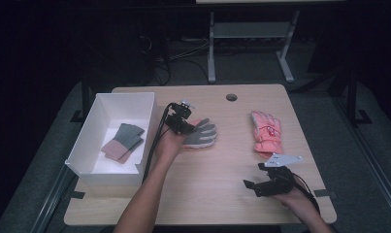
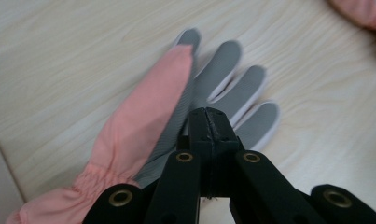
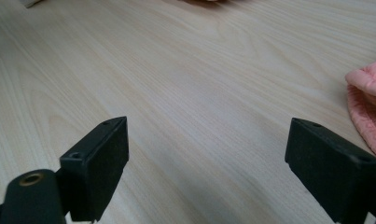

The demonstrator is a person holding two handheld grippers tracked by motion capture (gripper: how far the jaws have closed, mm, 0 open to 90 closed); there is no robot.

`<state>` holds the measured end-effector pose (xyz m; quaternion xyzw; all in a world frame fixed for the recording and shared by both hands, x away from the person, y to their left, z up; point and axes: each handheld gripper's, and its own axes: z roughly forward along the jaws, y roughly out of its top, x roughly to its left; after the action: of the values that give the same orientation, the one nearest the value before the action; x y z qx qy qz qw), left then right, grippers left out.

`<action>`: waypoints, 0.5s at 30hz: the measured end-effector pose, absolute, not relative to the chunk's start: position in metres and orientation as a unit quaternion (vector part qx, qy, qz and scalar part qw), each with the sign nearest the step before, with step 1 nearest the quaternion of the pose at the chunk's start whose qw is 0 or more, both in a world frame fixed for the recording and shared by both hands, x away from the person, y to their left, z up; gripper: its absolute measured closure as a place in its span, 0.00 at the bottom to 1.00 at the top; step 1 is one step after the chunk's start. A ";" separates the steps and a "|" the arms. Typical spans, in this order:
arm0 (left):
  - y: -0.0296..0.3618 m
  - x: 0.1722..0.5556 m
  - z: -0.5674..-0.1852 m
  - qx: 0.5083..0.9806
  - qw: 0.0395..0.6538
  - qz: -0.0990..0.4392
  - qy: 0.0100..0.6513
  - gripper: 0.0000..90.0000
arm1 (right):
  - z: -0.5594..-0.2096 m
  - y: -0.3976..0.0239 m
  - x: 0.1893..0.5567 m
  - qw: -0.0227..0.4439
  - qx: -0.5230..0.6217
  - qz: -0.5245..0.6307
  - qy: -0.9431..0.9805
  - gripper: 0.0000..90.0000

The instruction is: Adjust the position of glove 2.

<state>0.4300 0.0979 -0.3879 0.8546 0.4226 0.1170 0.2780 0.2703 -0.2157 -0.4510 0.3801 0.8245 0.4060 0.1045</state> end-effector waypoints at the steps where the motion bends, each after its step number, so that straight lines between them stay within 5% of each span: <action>1: 0.099 0.432 -0.391 0.855 0.272 0.119 0.424 1.00 | -0.451 -0.216 0.270 0.105 0.379 0.405 0.825 0.15; 15: 0.101 0.442 -0.421 0.854 0.236 0.109 0.452 1.00 | -0.451 -0.219 0.270 0.106 0.383 0.407 0.822 0.15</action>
<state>0.4416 0.1014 -0.4212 0.8536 0.4515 0.1088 0.2360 0.2696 -0.2189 -0.4506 0.3828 0.8225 0.4071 0.1061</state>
